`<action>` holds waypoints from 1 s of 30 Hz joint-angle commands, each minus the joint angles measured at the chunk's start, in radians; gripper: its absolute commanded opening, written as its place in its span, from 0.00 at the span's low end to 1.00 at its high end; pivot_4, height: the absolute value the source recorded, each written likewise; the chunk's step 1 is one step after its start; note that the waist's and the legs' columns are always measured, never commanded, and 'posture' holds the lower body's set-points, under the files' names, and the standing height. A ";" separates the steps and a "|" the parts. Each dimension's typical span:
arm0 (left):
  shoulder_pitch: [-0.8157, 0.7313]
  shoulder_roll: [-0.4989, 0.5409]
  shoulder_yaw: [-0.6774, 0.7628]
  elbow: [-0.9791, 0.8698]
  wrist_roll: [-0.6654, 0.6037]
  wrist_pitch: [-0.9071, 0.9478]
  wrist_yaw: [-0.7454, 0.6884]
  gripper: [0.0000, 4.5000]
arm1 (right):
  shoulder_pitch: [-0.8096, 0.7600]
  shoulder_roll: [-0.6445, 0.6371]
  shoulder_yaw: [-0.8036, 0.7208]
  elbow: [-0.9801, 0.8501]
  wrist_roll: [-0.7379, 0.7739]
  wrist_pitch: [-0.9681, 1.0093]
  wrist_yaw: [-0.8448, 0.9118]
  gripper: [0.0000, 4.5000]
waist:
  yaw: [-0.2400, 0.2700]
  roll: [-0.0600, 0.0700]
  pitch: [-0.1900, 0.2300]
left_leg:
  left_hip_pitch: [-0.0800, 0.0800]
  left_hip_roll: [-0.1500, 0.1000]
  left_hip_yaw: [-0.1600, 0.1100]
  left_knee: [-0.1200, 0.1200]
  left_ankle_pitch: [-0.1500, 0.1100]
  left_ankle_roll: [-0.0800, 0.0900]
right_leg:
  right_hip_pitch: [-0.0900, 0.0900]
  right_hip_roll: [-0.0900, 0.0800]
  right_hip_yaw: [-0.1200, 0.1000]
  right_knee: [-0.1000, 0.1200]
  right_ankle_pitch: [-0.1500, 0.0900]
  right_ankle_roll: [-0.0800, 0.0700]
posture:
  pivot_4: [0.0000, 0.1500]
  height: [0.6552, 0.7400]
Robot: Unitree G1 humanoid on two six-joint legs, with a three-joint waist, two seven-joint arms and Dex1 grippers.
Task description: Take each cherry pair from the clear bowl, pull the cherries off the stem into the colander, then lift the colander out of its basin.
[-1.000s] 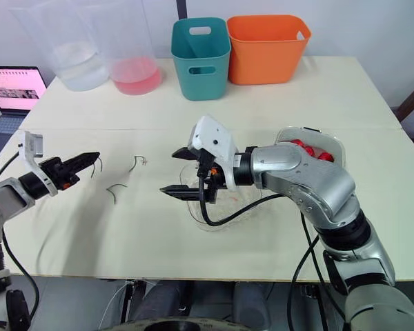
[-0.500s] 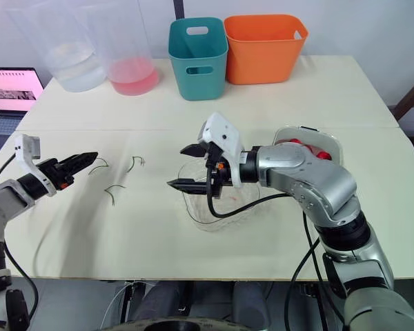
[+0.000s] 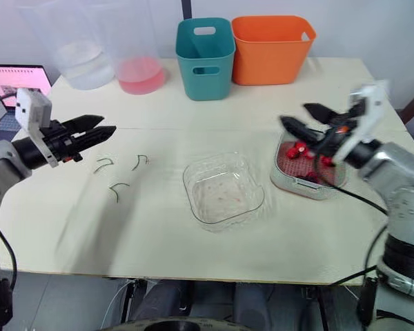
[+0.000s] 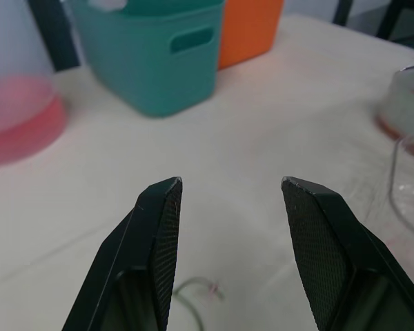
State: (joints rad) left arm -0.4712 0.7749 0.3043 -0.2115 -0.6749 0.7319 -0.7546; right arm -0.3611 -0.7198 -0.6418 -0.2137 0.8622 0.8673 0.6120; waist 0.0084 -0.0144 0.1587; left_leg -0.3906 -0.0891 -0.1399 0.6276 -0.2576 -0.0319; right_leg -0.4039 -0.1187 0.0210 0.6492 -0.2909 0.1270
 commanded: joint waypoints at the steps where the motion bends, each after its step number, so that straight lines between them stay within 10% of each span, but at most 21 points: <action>1: -0.018 -0.019 0.017 0.018 -0.035 -0.014 -0.014 0.66 | 0.068 -0.023 -0.210 0.070 0.076 -0.012 -0.007 0.91 | -0.005 0.001 0.000 | 0.000 0.000 0.000 0.000 0.000 0.000 | 0.000 0.000 0.000 0.000 0.000 0.000 | 1.00 1.00; 5: -0.001 -0.043 0.039 0.097 -0.007 -0.077 -0.021 0.99 | 0.226 -0.026 -0.299 0.064 0.092 -0.016 0.027 1.00 | -0.020 0.002 -0.001 | 0.001 0.001 0.002 -0.001 0.000 0.000 | 0.000 0.001 0.000 0.001 0.000 0.000 | 1.00 1.00; 17: 0.125 -0.043 0.012 0.191 0.114 -0.226 -0.041 0.99 | 0.421 -0.084 -0.255 0.005 0.029 -0.077 0.039 1.00 | -0.020 0.003 -0.001 | 0.004 0.001 0.002 0.000 -0.004 0.006 | 0.002 0.001 0.002 0.001 0.000 0.000 | 1.00 1.00; 30: 0.024 0.146 -0.194 -0.181 -0.054 -0.032 -0.354 0.99 | 0.057 -0.736 0.451 -0.106 -0.115 -0.064 0.489 1.00 | -0.020 0.007 0.002 | 0.001 0.003 0.002 -0.002 -0.004 0.007 | 0.003 0.002 -0.005 -0.005 -0.001 0.001 | 1.00 1.00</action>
State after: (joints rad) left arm -0.4162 0.9025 0.1146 -0.3215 -0.6845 0.6795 -1.0870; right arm -0.2906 -1.4395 -0.2544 -0.2861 0.7807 0.8424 1.0284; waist -0.0120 -0.0077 0.1609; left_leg -0.3920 -0.0864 -0.1379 0.6271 -0.2617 -0.0249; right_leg -0.4021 -0.1171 0.0159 0.6445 -0.2918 0.1280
